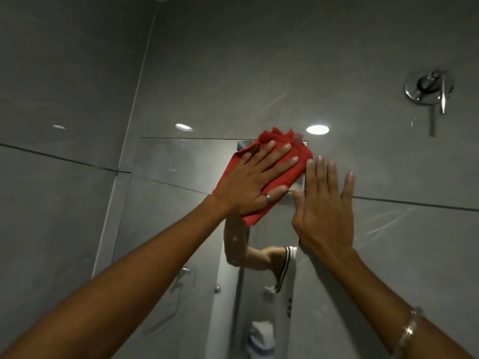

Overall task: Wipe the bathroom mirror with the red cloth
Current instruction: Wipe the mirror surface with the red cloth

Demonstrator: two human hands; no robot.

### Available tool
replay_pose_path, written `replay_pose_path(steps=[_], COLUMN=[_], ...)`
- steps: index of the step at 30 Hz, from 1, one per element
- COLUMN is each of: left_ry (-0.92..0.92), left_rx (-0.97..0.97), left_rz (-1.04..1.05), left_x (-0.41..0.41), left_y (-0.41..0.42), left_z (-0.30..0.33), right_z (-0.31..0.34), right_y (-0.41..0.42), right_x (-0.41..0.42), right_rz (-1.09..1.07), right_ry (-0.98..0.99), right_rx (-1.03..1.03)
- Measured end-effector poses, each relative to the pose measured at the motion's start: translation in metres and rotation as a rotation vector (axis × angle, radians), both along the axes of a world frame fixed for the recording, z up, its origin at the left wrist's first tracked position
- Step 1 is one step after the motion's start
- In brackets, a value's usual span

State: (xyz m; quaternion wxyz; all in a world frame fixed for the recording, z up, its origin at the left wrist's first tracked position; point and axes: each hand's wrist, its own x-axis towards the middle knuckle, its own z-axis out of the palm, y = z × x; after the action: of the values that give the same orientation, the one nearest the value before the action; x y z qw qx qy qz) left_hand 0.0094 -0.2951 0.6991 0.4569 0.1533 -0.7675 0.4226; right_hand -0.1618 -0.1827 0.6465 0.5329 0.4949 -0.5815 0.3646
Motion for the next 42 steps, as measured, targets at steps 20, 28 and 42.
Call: replay_pose_path(steps=[20,28,42], left_ry=[0.694,0.773,0.996], left_rx=[0.441,0.457,0.664], left_rz=[-0.067,-0.048,-0.067], left_x=[0.192,0.171,0.170], left_y=[-0.108,-0.106,-0.093], left_z=[-0.017,-0.045,-0.215], right_z=[-0.027,-0.029,-0.106], right_y=[-0.004,-0.004,-0.010], right_x=[-0.002,-0.001,-0.010], right_rz=[0.037,0.024,0.037], right_ry=[0.322,0.309,0.130], right_rx=[0.056,0.067,0.050])
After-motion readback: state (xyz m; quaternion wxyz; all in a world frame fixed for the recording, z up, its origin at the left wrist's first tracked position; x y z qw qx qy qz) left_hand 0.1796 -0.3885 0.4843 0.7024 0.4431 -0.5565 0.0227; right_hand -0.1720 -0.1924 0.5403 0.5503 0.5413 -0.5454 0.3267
